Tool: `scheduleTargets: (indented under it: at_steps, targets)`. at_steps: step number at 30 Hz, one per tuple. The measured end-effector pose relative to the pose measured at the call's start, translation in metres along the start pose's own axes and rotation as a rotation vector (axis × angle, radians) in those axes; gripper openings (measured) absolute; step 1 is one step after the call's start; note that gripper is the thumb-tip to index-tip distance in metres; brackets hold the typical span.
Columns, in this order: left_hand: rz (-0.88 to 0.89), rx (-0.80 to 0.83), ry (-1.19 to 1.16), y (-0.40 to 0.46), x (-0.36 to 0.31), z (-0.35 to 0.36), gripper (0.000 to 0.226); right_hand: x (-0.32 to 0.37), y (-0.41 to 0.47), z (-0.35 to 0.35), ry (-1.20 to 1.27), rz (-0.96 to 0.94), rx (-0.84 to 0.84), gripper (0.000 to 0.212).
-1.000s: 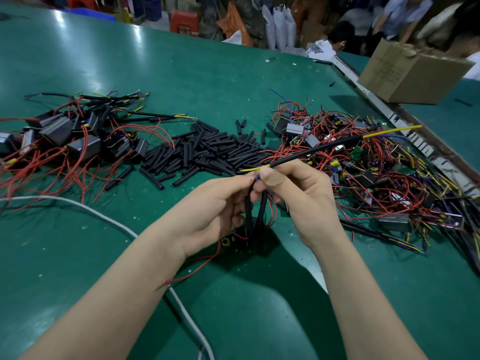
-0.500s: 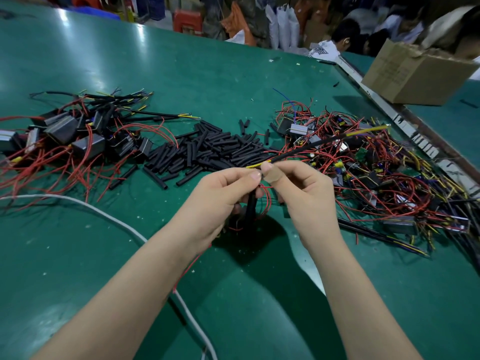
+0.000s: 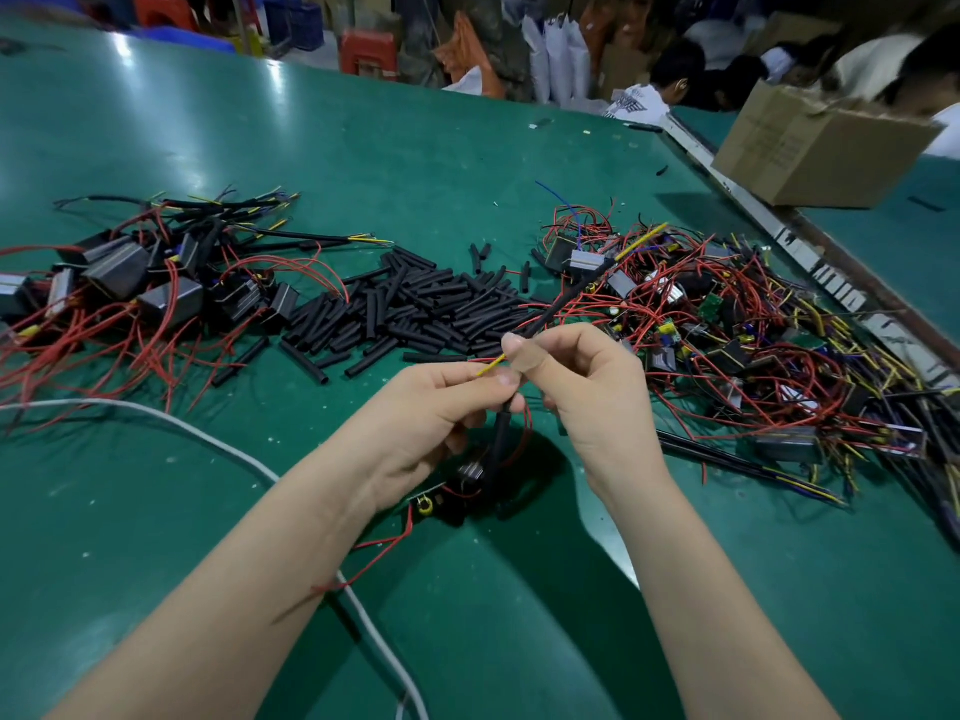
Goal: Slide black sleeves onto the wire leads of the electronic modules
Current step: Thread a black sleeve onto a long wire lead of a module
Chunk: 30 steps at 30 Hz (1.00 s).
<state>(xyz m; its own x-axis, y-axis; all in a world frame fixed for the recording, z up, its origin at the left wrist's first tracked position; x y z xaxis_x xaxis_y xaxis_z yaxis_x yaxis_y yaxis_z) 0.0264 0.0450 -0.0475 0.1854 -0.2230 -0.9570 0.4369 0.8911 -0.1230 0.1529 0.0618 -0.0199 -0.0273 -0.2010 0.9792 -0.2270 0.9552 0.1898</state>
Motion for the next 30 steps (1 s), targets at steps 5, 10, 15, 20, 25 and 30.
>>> scheduleTargets:
  at_steps: [5, 10, 15, 20, 25, 30]
  targets:
    - [0.095, -0.066, -0.227, 0.003, 0.000, 0.001, 0.013, 0.001, 0.000, 0.005, -0.070, -0.032, 0.050, 0.028]
    - [0.120, -0.179, -0.194, 0.000, -0.003, -0.008, 0.013, -0.001, -0.003, 0.016, -0.239, -0.111, 0.065, 0.010]
    - [0.148, -0.223, -0.150, -0.002, -0.004, -0.008, 0.017, -0.001, -0.006, 0.018, -0.302, -0.139, -0.037, 0.012]
    - [0.215, -0.241, -0.128, -0.001, -0.003, -0.005, 0.007, -0.001, -0.006, 0.019, -0.120, -0.029, -0.039, 0.020]
    - [0.323, -0.244, -0.159, 0.000, -0.004, -0.002, 0.010, -0.009, -0.006, 0.022, 0.118, 0.138, -0.034, 0.027]
    - [0.306, -0.234, -0.083, 0.000, -0.002, -0.005, 0.009, -0.020, -0.003, 0.024, 0.227, 0.298, 0.094, 0.019]
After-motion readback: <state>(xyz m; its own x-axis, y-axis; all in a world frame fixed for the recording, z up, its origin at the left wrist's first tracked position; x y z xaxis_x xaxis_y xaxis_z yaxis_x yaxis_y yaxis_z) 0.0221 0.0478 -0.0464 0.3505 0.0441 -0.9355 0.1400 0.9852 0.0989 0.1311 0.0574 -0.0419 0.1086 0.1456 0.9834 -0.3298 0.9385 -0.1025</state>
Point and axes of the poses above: each hand's wrist, its own y-axis towards the middle knuckle, its own z-axis out of the palm, x = y × z, the point moved 5 cm from there along y, towards the middle knuckle, and after that the axes turned 14 degrees about x, right-handed, at the moved point
